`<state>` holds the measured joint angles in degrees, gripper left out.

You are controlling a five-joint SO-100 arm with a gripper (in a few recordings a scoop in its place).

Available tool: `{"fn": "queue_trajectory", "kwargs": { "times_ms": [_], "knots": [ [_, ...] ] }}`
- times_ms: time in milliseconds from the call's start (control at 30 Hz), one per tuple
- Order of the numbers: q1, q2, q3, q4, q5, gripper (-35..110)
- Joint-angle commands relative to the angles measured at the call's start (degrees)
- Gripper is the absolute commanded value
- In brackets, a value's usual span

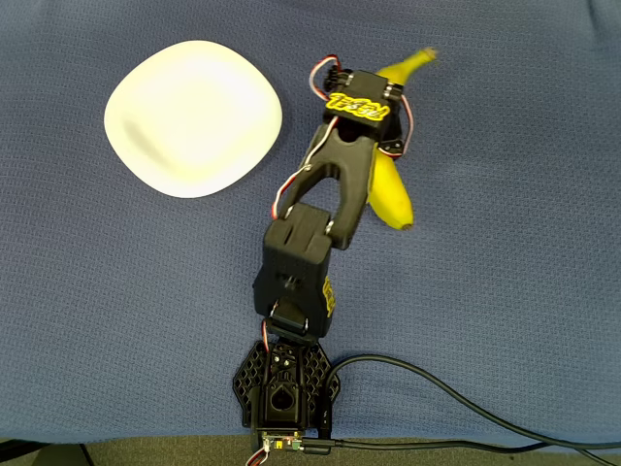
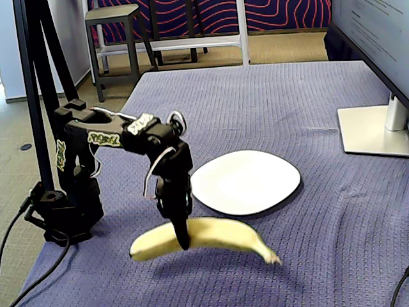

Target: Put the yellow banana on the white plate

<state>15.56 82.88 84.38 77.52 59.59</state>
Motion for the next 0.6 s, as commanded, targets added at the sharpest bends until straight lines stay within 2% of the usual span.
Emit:
{"fn": "queue_trajectory", "kwargs": {
  "times_ms": [0,233,567],
  "knots": [
    [-2.4,12.0,2.3,0.7,-2.1,0],
    [-7.2,19.5,11.2,-4.5,-10.5,0],
    [-17.4,27.8,14.9,-8.4,-15.1,0]
  ]
}}
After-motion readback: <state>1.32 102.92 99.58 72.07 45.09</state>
